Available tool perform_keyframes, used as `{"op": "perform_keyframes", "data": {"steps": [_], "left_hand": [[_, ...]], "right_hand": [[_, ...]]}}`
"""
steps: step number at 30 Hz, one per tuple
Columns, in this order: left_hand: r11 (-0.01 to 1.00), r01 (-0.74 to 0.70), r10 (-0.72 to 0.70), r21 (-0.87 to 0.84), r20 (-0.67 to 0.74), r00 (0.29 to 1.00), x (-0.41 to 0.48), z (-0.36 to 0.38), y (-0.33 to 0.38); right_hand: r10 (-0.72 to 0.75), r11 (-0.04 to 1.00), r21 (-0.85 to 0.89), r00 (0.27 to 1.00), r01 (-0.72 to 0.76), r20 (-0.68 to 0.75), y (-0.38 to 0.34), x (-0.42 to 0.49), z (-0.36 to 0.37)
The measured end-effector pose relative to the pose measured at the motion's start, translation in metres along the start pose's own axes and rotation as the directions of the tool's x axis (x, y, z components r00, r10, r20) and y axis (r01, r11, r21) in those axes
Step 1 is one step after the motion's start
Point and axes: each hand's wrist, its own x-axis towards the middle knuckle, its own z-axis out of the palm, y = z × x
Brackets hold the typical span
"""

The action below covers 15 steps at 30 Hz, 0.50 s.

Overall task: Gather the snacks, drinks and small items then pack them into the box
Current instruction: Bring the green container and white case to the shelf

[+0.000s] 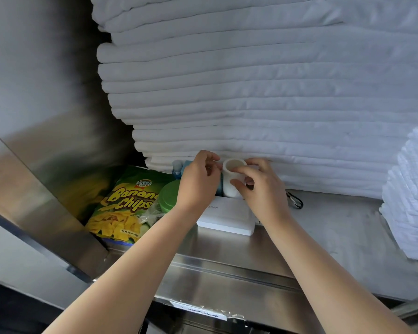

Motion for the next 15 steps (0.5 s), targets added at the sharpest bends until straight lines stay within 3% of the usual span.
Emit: {"op": "perform_keyframes", "data": {"steps": [4, 9, 15], "left_hand": [[0.998, -0.043, 0.042, 0.042, 0.021, 0.999, -0.003, 0.0, -0.002], [0.92, -0.327, 0.33, 0.216, 0.021, 0.944, -0.016, -0.001, -0.006], [0.767, -0.549, 0.515, 0.331, 0.193, 0.835, -0.038, 0.006, -0.015]], "right_hand": [[-0.01, 1.0, 0.002, 1.0, 0.01, -0.001, 0.001, -0.001, 0.001], [0.012, 0.999, 0.042, 0.999, -0.014, 0.047, 0.019, -0.014, -0.013], [0.201, 0.959, -0.208, 0.979, -0.193, 0.018, 0.041, -0.021, -0.032]]}}
